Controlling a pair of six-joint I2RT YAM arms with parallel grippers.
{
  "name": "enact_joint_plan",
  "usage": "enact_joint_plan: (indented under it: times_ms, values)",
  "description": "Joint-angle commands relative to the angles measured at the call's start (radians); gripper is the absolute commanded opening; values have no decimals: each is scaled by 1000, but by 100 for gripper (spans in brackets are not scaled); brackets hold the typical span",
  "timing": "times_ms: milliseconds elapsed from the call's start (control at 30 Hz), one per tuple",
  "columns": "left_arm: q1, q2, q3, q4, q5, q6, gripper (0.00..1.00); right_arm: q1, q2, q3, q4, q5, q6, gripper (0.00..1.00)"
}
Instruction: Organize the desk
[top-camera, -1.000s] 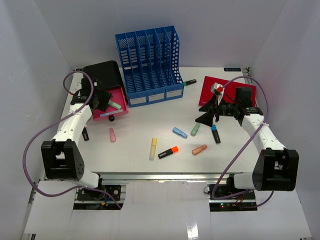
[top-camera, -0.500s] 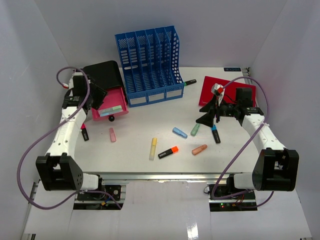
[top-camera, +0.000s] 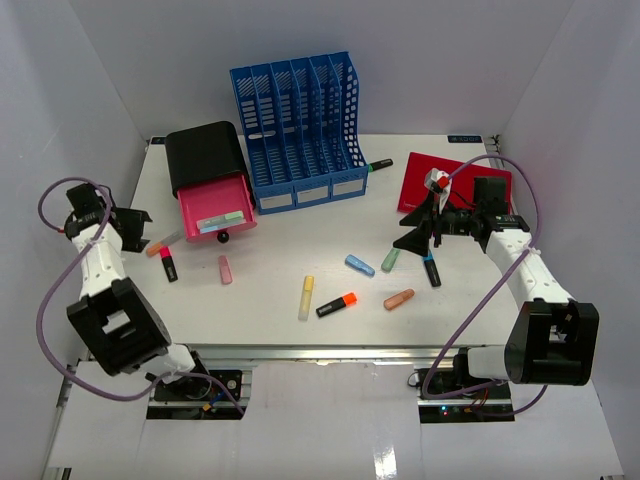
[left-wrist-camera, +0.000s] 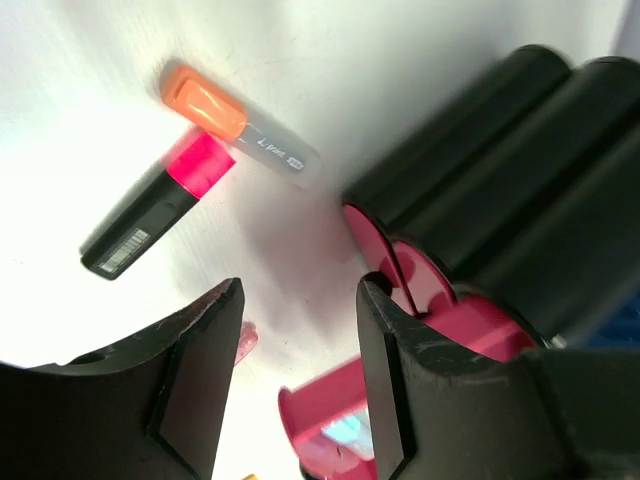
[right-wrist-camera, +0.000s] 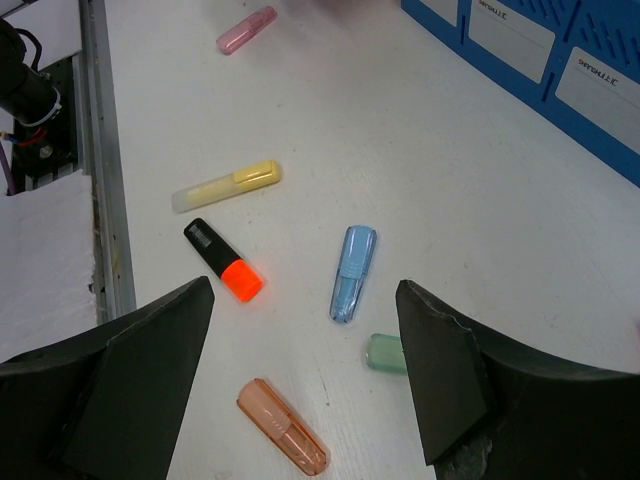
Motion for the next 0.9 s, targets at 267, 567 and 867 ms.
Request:
enact_joint_plan:
  times_ms: [267,567,867]
  values:
    - [-6,276,137,13,90,-149,61,-4,-17,23,-21,-40,-29,80]
    - [-87,451,308,-35,18,-253,64,-4,7,31,-43,-41,-50,80]
    - [-158,510,331,-117,-81,-354,65,-8,18,34,-53,-41,-60,80]
